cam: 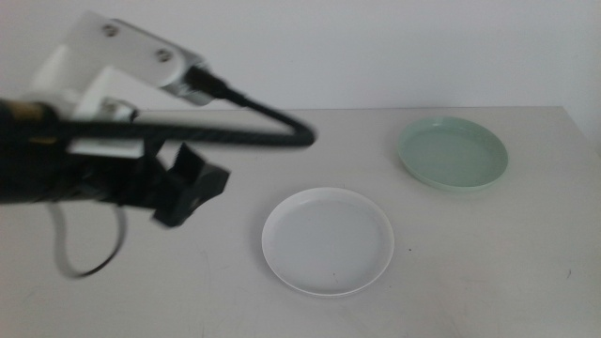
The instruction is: Stack the three bowls on top of each other.
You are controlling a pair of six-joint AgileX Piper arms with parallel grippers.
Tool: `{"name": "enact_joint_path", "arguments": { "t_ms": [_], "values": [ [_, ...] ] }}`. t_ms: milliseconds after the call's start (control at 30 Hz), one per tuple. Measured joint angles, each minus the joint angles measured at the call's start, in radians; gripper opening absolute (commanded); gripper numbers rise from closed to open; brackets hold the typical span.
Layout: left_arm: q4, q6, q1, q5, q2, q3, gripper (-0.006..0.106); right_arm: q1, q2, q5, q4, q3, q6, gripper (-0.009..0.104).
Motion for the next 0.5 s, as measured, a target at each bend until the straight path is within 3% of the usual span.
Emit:
{"name": "enact_joint_path", "arguments": {
  "t_ms": [267,500],
  "values": [
    [-0.018,0.075,0.0,0.228,-0.183,0.004,0.105,0.0,0.0,0.0,0.0,0.0,0.0,0.049],
    [-0.03,0.098,0.0,0.26,-0.269,0.004,0.105,0.0,0.0,0.0,0.0,0.0,0.0,0.049]
  ]
}}
